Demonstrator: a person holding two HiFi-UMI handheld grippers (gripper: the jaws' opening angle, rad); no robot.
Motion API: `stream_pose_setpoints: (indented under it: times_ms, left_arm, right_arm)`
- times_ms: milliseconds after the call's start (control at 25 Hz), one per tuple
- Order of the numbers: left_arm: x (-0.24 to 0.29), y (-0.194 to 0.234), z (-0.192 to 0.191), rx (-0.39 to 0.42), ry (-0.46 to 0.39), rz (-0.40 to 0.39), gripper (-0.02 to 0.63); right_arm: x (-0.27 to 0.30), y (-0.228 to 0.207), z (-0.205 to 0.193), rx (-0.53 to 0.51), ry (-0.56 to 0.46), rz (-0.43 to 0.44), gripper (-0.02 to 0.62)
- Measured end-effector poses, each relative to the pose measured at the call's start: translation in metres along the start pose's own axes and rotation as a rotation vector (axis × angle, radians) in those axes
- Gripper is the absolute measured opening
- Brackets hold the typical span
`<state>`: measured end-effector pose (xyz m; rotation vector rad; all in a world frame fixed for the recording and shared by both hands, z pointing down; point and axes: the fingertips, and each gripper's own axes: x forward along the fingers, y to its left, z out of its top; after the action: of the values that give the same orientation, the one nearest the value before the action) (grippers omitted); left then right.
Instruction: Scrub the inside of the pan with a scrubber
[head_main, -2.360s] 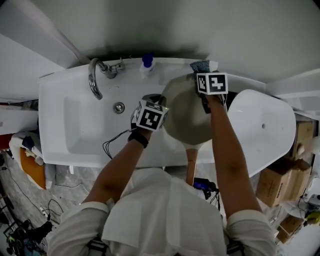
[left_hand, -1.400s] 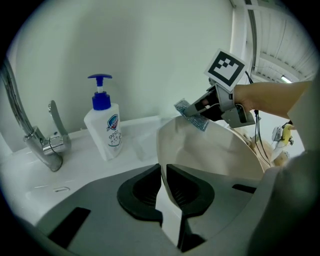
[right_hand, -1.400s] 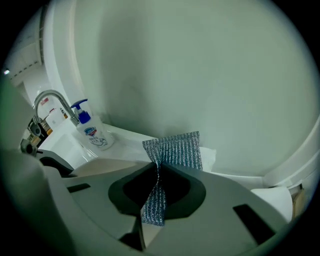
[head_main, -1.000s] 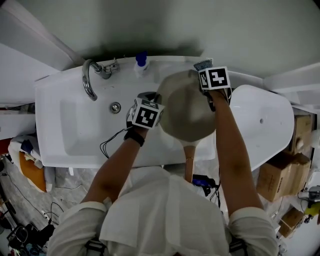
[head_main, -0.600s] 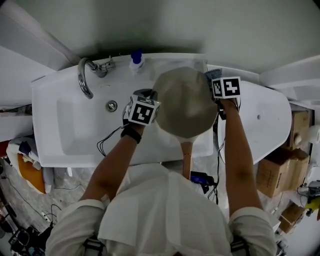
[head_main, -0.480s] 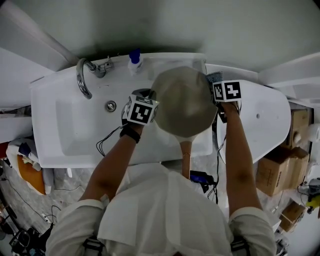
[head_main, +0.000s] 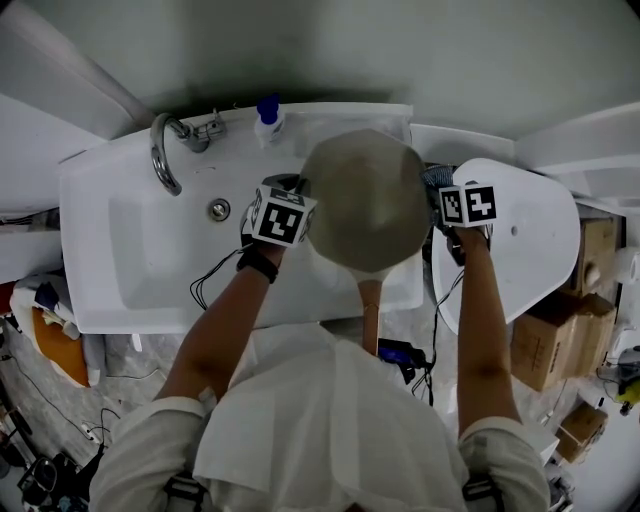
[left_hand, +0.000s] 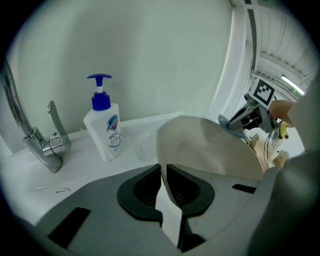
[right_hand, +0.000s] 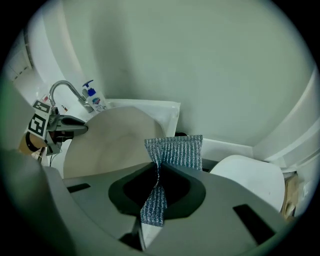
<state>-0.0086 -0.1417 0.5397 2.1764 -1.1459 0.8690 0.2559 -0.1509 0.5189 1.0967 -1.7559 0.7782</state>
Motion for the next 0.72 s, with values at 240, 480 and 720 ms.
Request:
stream_pose_setpoints:
  times_ms: [240, 480, 720]
  left_arm:
    - [0.001, 0.001, 0.000, 0.011, 0.011, 0.001, 0.044]
    - [0.001, 0.002, -0.001, -0.001, 0.008, 0.003, 0.044]
    - [-0.001, 0.001, 0.000, 0.001, 0.002, 0.005, 0.044]
  right_arm:
    - [0.025, 0.002, 0.061, -0.045, -0.057, 0.010, 0.037]
    - [0.023, 0.004, 0.061, -0.071, -0.049, 0.038, 0.037]
    - [-0.002, 0.000, 0.006, -0.007, -0.082, 0.060, 0.037]
